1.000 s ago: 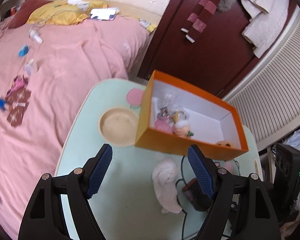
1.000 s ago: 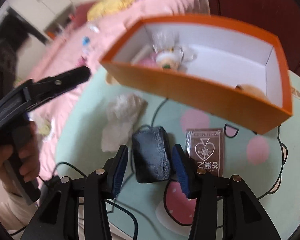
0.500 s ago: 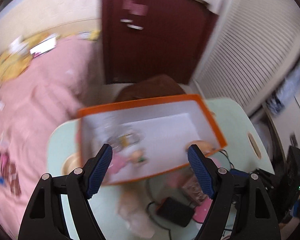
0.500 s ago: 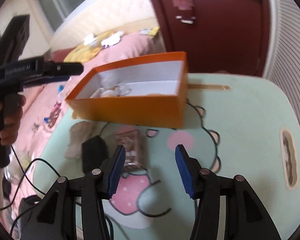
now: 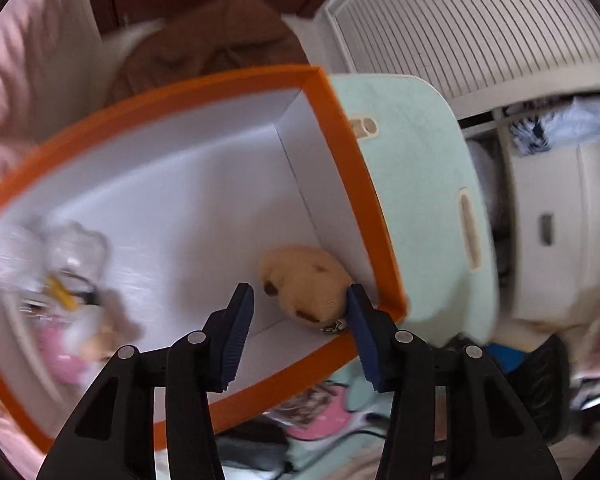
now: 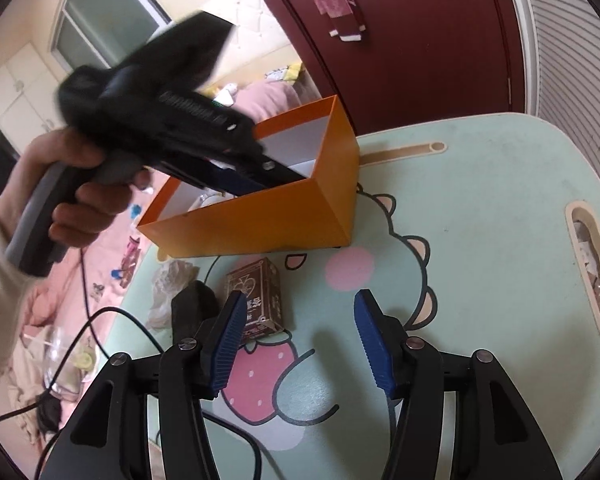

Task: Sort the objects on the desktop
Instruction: 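Grasp the plush hamster with the left gripper and place it on the table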

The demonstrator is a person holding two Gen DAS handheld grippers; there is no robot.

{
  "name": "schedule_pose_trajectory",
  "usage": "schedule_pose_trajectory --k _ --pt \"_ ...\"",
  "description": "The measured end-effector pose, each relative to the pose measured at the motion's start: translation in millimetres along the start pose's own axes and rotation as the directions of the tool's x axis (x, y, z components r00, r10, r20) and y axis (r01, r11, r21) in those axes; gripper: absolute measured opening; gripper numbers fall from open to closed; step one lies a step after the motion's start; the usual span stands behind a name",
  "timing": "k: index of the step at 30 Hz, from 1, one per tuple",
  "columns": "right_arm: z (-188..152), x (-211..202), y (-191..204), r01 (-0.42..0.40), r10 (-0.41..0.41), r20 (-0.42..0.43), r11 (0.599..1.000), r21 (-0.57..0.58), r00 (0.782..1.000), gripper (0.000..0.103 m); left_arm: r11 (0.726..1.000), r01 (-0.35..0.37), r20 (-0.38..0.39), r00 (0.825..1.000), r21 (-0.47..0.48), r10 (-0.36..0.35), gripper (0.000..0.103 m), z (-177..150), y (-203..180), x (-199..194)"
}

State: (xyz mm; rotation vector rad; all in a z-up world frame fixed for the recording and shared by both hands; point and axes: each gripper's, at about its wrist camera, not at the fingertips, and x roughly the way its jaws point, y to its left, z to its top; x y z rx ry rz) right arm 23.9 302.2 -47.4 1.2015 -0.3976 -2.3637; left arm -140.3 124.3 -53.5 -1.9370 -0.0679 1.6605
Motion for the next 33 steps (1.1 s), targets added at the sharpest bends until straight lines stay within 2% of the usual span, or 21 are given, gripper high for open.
schedule_pose_trajectory --k 4,6,7,10,12,14,17,20,24,27,30,33 --pt "-1 0 1 -0.006 0.006 -0.002 1.000 0.001 1.000 0.056 0.994 0.100 -0.044 0.994 -0.042 -0.101 0.049 4 9 16" --pt "-1 1 0 -0.007 0.007 -0.006 1.000 0.007 1.000 0.056 0.982 0.174 -0.021 0.984 -0.070 -0.176 0.036 4 17 17" --pt "-1 1 -1 -0.009 0.009 -0.008 1.000 0.013 1.000 0.056 0.979 0.186 0.003 0.982 -0.080 -0.187 0.036 2 19 13" --pt "-1 1 -3 -0.013 0.013 -0.006 1.000 0.025 1.000 0.056 0.988 0.146 0.140 0.981 -0.056 -0.137 0.035 -7 20 -20" --pt "-1 0 -3 -0.004 0.003 0.003 1.000 0.019 1.000 0.056 0.981 0.189 0.233 0.957 -0.046 -0.173 0.035 -21 20 -55" --pt "-1 -1 -2 0.001 -0.001 0.010 1.000 0.013 1.000 0.056 0.986 0.165 0.316 0.936 -0.009 -0.154 0.036 -40 14 -88" --pt "-1 0 -2 0.006 -0.006 0.011 1.000 0.008 1.000 0.056 0.996 0.088 0.427 0.900 0.022 -0.088 0.036 -85 13 -136" --pt "-2 3 -1 0.010 -0.010 0.004 1.000 0.005 1.000 0.056 1.000 0.002 0.496 0.869 0.002 -0.003 0.037 -131 17 -150" --pt "-2 4 2 0.024 -0.024 0.002 1.000 -0.008 1.000 0.056 0.998 -0.026 0.482 0.875 -0.053 0.049 0.037 -169 34 -116" --pt "-1 6 3 0.031 -0.031 0.003 0.999 -0.012 1.000 0.056 0.995 -0.037 0.480 0.874 -0.087 0.074 0.037 -187 46 -83" --pt "1 7 4 0.033 -0.033 -0.003 0.999 -0.008 0.999 0.056 0.986 -0.090 0.486 0.862 -0.137 0.146 0.037 -197 58 -59" --pt "2 7 6 0.034 -0.034 -0.011 0.999 -0.010 0.999 0.056 0.985 -0.089 0.499 0.854 -0.146 0.151 0.037 -201 59 -47"
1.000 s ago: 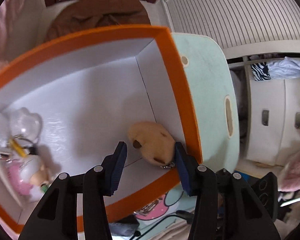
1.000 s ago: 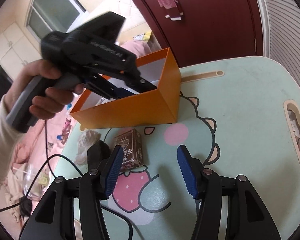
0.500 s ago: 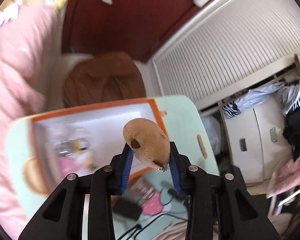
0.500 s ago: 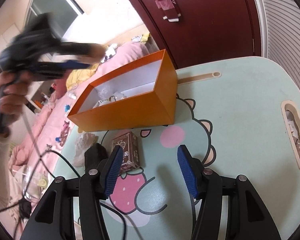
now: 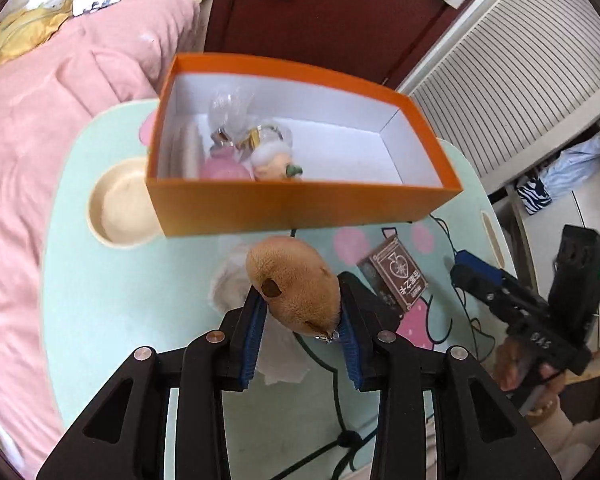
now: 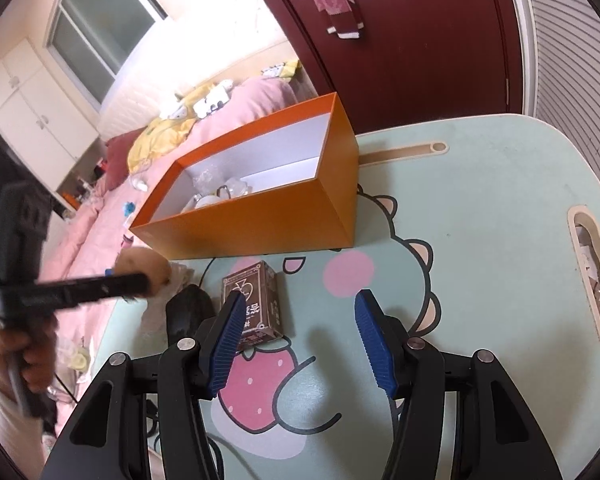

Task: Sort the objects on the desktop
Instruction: 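Grasp the plush hamster with the left gripper and place it on the table, then grasp the figurine keychain with the right gripper and set it on the table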

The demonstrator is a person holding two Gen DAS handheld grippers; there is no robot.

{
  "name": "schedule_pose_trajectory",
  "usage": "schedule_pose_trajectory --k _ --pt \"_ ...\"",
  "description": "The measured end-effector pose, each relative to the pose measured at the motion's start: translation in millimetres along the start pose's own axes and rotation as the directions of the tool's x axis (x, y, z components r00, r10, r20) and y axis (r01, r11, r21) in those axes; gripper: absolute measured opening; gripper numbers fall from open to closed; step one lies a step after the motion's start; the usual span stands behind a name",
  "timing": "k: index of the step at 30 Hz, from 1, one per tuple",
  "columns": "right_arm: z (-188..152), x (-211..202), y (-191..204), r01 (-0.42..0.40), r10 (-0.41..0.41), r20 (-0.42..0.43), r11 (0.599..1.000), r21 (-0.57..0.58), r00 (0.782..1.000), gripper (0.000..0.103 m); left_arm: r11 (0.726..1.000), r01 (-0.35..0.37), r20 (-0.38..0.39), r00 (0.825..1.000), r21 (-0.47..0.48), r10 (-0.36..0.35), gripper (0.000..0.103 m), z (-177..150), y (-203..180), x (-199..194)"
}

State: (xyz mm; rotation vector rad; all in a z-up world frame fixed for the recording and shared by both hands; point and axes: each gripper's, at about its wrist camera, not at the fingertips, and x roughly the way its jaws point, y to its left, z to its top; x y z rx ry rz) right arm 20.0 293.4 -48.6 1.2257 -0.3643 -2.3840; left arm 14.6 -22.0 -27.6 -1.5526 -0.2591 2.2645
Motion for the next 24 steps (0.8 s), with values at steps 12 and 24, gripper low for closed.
schedule_pose_trajectory --k 12,24 --pt "11 -11 19 0.036 -0.035 0.021 0.998 -0.057 0.999 0.057 0.991 -0.132 0.202 0.970 -0.024 0.134 0.068 -17 0 -8" --pt "80 23 77 0.031 -0.055 -0.120 0.981 -0.191 0.991 0.058 0.959 -0.268 0.268 0.921 -0.087 0.282 0.070 -36 19 -4"
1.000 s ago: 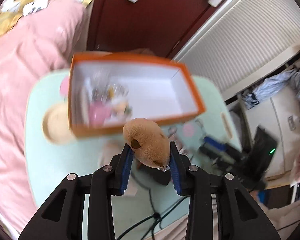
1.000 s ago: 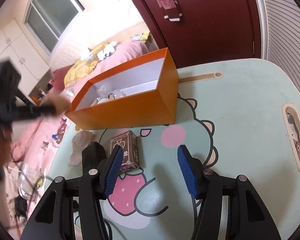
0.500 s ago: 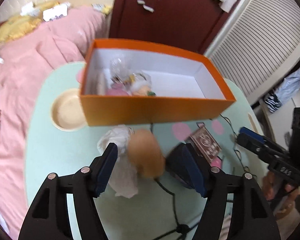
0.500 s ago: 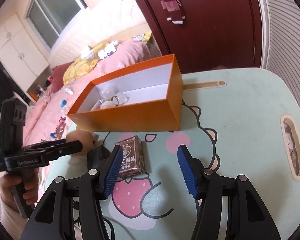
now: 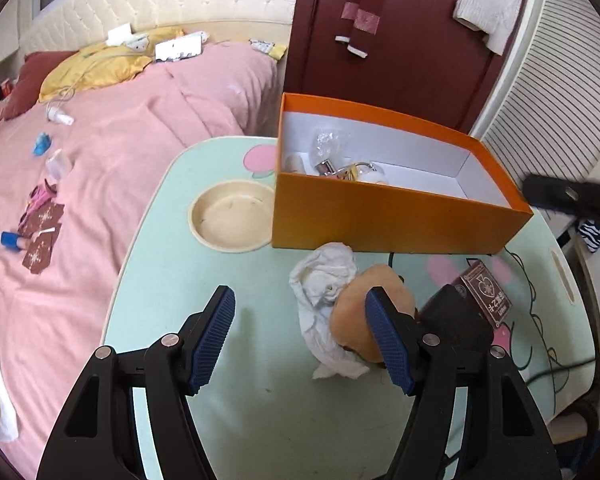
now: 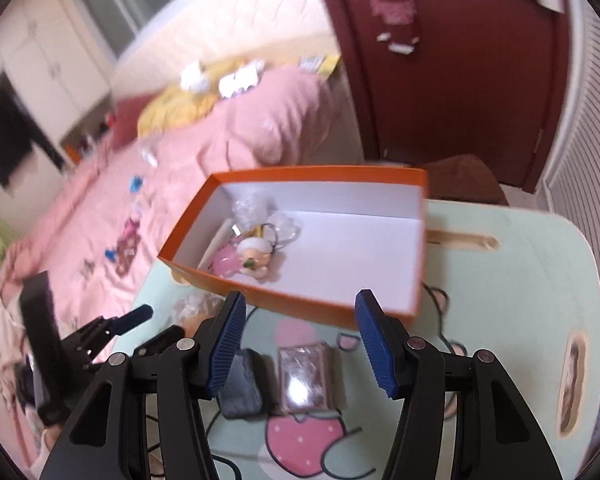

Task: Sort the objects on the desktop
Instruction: 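Grasp the figurine keychain with the right gripper and set it on the table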

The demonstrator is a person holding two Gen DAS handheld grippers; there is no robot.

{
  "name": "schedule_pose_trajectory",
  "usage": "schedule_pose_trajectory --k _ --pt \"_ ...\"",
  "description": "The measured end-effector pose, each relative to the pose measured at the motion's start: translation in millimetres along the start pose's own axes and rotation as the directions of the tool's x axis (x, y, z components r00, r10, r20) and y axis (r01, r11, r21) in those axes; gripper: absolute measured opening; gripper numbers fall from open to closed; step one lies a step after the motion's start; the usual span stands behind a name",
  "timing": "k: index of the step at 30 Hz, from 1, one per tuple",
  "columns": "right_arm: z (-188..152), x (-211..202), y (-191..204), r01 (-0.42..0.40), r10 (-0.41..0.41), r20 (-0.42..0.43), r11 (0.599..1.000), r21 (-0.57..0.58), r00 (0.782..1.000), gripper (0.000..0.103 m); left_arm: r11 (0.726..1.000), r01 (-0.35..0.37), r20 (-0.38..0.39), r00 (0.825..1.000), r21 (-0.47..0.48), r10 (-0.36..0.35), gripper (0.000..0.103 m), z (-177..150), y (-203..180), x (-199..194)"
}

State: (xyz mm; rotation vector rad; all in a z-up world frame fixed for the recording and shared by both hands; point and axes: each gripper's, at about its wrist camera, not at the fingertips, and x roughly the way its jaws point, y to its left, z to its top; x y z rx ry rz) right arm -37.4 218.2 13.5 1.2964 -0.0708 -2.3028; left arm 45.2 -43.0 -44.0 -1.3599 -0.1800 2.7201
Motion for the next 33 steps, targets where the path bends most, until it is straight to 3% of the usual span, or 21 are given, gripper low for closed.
schedule_pose_trajectory --k 5,10,13,15,19,20,21,23,27,33 --pt "39 44 16 -0.031 0.032 -0.152 0.999 0.009 0.988 0.059 1.000 -0.027 0.032 0.999 -0.010 0.027 0.083 -6 1 3" --pt "64 90 30 -0.007 0.011 -0.279 1.000 0.013 0.960 0.061 0.997 0.002 0.030 1.000 -0.071 0.000 0.086 -10 11 9" --pt "69 112 36 -0.001 0.004 -0.344 1.000 0.011 0.939 0.061 0.994 -0.011 0.029 0.999 -0.106 0.014 0.103 -12 18 14" --pt "71 123 40 -0.008 0.010 -0.372 1.000 0.008 0.928 0.061 0.992 -0.002 0.027 1.000 -0.124 0.005 0.103 -14 22 17" --pt "70 141 47 0.050 -0.065 -0.405 0.998 -0.048 0.912 0.061 0.993 0.003 0.031 1.000 -0.118 0.001 0.103 -14 23 18" --pt "69 145 47 0.057 -0.074 -0.425 0.997 -0.054 0.902 0.059 0.993 0.004 0.032 0.999 -0.120 0.000 0.103 -14 23 18" --pt "66 149 48 0.058 -0.083 -0.445 0.996 -0.070 0.891 0.044 0.993 0.004 0.033 0.999 -0.120 -0.001 0.103 -14 23 18" --pt "61 152 51 0.043 -0.094 -0.464 0.992 -0.119 0.881 0.032 0.992 0.006 0.033 0.999 -0.122 -0.001 0.103 -14 22 19" --pt "59 140 43 0.036 -0.078 -0.419 0.994 -0.108 0.904 0.031 0.993 0.004 0.036 0.999 -0.122 0.000 0.103 -16 20 20" --pt "65 83 32 -0.013 -0.004 -0.239 0.997 -0.073 0.971 0.032 0.993 0.004 0.037 0.999 -0.120 0.000 0.103 -17 20 19"
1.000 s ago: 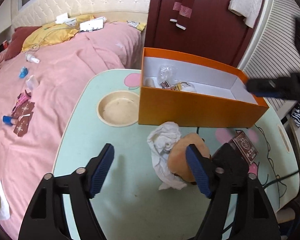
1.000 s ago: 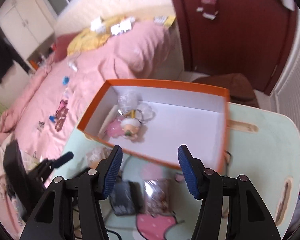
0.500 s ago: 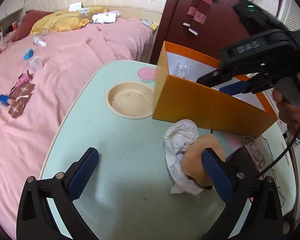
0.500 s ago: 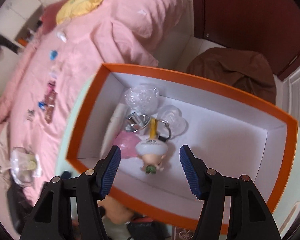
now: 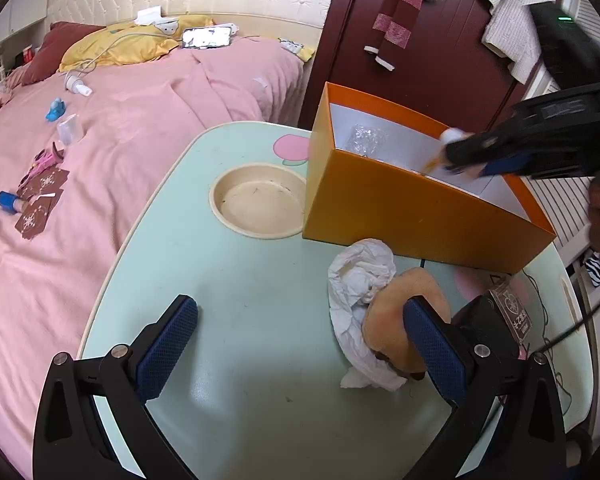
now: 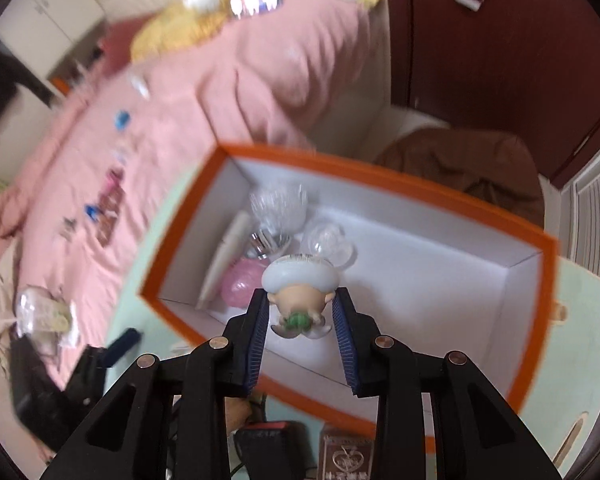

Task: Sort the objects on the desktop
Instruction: 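Grasp the figurine keychain with the right gripper and set it on the table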

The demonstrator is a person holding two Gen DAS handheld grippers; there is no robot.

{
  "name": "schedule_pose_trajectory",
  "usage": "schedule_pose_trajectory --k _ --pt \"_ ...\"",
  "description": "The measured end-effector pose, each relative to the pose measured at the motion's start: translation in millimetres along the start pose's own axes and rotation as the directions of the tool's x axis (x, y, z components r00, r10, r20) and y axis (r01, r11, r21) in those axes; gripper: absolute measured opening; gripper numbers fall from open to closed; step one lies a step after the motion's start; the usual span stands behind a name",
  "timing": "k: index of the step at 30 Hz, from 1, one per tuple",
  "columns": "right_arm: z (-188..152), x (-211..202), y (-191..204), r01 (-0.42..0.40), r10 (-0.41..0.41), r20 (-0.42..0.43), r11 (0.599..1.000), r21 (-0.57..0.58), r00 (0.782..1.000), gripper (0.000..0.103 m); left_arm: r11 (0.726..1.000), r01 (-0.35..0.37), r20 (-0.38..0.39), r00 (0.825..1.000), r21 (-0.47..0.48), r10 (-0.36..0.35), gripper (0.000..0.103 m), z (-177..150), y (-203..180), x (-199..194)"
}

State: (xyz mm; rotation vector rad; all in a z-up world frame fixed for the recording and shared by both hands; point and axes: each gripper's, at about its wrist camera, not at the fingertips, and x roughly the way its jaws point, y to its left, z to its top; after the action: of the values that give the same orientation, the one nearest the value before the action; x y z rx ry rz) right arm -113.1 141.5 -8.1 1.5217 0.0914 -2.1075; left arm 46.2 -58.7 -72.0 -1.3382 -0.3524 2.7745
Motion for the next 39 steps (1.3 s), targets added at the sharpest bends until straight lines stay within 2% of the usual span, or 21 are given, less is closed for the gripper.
schedule_pose_trajectory --k 6,10,12,16,20,25,26,27,29,33,39 --pt "-28 -56 5 -0.100 0.101 0.150 0.995 -0.013 0.983 0.032 1.000 -0.001 0.000 1.000 -0.003 0.001 0.103 0 0 -1" --pt "-53 -76 5 -0.133 0.129 0.214 0.991 0.004 0.968 0.032 1.000 0.001 0.001 1.000 -0.008 -0.001 0.103 1 0 -2" --pt "-64 -77 0 -0.146 0.136 0.218 0.989 0.030 0.966 0.032 1.000 0.002 0.001 1.000 -0.009 -0.002 0.103 1 0 -2" --pt "-89 -67 -12 -0.146 0.133 0.163 0.986 0.075 0.978 0.032 1.000 0.008 -0.001 1.000 -0.006 -0.008 0.103 2 5 -2" --pt "-108 -40 -29 -0.107 0.095 0.089 0.983 0.151 0.992 0.032 1.000 0.010 -0.002 1.000 -0.003 -0.010 0.103 3 6 -1" --pt "-116 -23 -43 -0.072 0.061 0.064 0.977 0.199 0.996 0.032 1.000 0.015 -0.016 1.000 -0.016 -0.015 0.103 5 7 -1" --pt "-117 -21 -45 -0.069 0.057 0.061 0.977 0.203 0.996 0.034 1.000 0.018 -0.022 1.000 -0.022 -0.018 0.103 6 7 -1" --pt "-118 -19 -47 -0.065 0.054 0.059 0.976 0.206 0.997 0.040 0.999 0.023 -0.034 0.999 -0.033 -0.024 0.103 8 8 -1" --pt "-119 -19 -48 -0.064 0.053 0.061 0.979 0.194 0.997 0.047 0.999 0.023 -0.046 0.999 -0.045 -0.026 0.103 11 9 -2" --pt "-127 -30 -55 -0.093 0.077 0.098 0.981 0.170 0.992 0.047 1.000 -0.016 -0.009 1.000 -0.019 0.016 0.103 20 6 -16" --pt "-137 -52 -61 -0.132 0.098 0.218 0.980 0.147 0.971 0.050 0.998 0.025 0.030 0.999 0.052 -0.026 0.103 56 -7 -42"
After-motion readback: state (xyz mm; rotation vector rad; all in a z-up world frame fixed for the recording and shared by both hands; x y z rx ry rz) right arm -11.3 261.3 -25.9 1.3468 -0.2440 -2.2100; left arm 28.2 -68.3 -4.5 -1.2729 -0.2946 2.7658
